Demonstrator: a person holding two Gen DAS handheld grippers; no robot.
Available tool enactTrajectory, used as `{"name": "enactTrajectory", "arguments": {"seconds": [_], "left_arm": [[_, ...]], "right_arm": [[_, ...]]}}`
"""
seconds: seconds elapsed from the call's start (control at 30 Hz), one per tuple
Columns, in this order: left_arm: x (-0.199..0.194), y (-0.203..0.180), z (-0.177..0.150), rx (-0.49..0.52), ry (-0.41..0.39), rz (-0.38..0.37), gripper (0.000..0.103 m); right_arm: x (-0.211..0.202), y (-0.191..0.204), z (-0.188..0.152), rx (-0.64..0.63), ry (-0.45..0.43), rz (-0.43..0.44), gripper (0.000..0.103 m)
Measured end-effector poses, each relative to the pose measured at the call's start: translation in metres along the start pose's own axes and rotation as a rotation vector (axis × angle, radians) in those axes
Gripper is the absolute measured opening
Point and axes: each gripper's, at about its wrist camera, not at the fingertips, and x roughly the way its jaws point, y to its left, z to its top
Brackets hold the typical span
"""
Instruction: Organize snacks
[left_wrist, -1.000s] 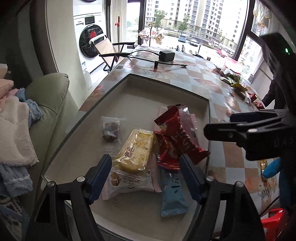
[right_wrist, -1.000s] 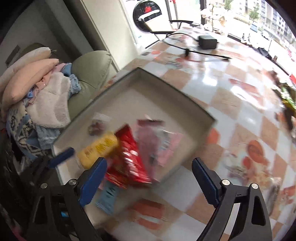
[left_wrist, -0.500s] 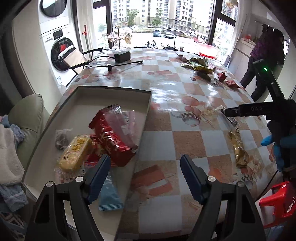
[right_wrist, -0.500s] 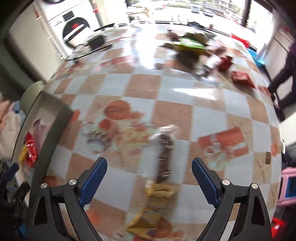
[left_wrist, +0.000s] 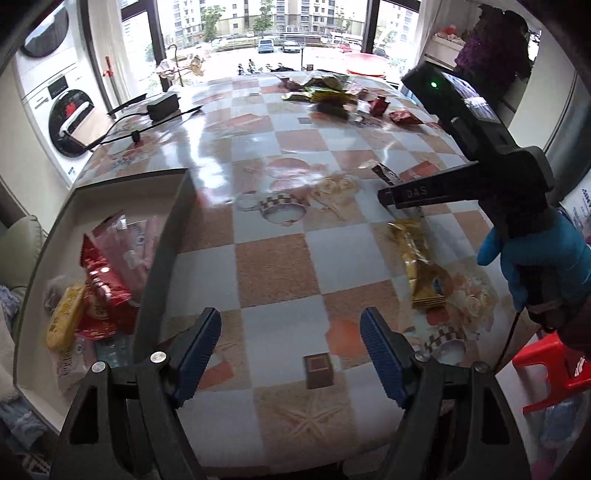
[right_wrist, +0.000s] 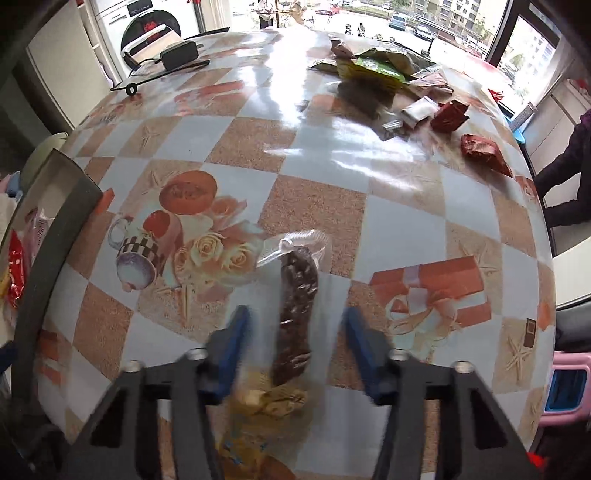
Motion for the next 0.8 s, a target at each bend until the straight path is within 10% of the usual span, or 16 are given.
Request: {"name": "enactTrajectory", "arguments": {"seconds": [0.3, 0.57, 0.67, 0.73, 0.8], "left_arm": [[0.038, -0.077, 0.029, 0.061, 0.057, -0.107, 0.081], [0.080, -0.105, 0.037, 0.063, 0.070, 0.016, 0.083], [0.077, -0.096, 0.040, 0.042, 0.042, 0.017, 0.064], [0.073, -0.086, 0.040, 0.042, 0.026, 0.037, 0.029], [0.073, -0.069, 0.039, 0.019, 0.017, 0.076, 0.029]], "right_arm": [[-0.015, -0.061, -0.033, 0.111, -0.019, 0.030, 0.036], [-0.037, -0.099, -0.085, 0.155, -0.050, 0.038, 0.036], [-0.040, -0.099, -0.094, 0.146, -0.066, 0.029, 0.036], [-0.040, -0.094, -0.095, 0.130, -0.078, 0.015, 0.036], [-0.040, -0.088, -0.097, 0.112, -0.090, 0.014, 0.036]]}}
